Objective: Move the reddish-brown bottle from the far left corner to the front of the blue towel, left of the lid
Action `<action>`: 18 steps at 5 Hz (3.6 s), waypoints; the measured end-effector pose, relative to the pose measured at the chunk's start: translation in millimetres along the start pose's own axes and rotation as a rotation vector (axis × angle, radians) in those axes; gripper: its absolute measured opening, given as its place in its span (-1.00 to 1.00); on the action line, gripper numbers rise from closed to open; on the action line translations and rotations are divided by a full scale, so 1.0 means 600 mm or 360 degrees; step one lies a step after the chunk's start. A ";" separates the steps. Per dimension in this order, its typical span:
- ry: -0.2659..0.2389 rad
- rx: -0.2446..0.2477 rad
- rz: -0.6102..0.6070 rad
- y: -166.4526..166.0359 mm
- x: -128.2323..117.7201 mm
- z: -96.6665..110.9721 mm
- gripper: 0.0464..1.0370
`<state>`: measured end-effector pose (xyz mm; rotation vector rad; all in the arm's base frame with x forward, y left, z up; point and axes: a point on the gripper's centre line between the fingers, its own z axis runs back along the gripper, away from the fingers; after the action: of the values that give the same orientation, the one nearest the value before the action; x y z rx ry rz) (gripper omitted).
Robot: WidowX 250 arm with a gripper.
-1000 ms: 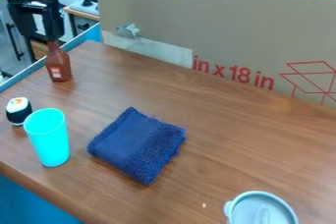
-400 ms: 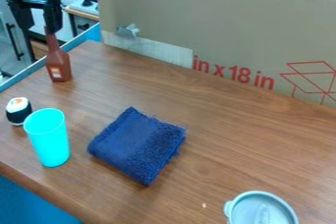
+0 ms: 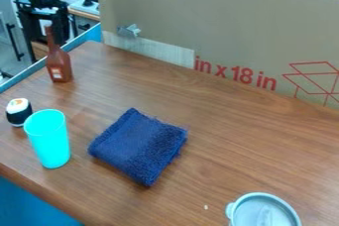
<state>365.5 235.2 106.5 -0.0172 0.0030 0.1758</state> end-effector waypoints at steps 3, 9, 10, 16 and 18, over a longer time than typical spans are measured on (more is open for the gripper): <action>-0.0021 0.0058 -0.0028 -0.019 0.027 -0.019 -0.24; -0.0158 -0.0125 -0.0963 -0.318 -0.136 0.106 -0.37; -0.0102 -0.0113 -0.1112 -0.386 -0.175 0.085 -0.37; 0.0199 -0.0015 -0.1398 -0.442 -0.332 -0.037 -0.37; 0.0194 -0.0026 -0.1427 -0.442 -0.338 -0.045 -0.37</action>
<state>212.3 -61.8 85.0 -0.0435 0.1135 -0.7222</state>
